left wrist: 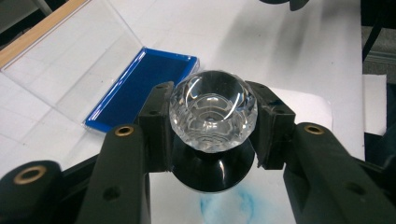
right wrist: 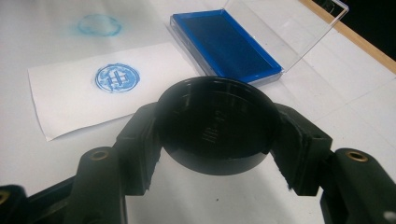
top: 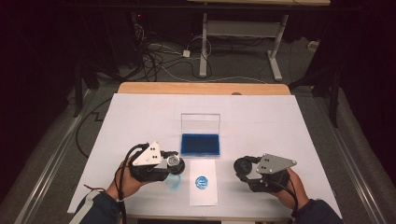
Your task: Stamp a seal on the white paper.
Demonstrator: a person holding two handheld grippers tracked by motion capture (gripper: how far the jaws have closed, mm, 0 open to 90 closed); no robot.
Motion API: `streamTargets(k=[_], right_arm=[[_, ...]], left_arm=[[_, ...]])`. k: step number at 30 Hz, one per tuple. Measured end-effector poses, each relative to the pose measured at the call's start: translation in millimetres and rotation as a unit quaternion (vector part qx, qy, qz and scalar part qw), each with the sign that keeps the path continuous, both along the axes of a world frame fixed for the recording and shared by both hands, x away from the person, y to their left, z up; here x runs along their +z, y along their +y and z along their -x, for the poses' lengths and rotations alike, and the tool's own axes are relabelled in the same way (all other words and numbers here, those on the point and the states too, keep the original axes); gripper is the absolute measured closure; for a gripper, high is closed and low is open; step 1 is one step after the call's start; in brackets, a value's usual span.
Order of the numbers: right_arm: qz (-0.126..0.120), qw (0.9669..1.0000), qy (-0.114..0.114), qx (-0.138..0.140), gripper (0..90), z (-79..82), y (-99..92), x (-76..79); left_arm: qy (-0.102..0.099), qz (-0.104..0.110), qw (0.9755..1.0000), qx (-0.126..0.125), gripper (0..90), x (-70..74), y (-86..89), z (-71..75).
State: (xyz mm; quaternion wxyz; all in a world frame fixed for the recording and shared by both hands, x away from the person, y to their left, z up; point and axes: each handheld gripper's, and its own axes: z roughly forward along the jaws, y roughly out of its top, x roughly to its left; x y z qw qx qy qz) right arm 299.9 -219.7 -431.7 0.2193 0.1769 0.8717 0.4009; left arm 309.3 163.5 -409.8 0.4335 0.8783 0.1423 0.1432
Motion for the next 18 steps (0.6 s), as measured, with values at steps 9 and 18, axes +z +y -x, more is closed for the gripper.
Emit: streamTargets(k=[9, 18], right_arm=[[0.000, 1.0000, 0.002, 0.001, 38.1, -0.4, -0.8, -0.4], [0.002, 1.0000, 0.004, 0.002, 38.1, -0.5, -0.5, -1.3]], left_arm=[[0.000, 0.012, 0.9998, 0.013, 54.2, 0.4, 11.9, 0.4], [0.002, 0.016, 0.9998, 0.013, 54.3, 0.6, 12.5, -0.4]])
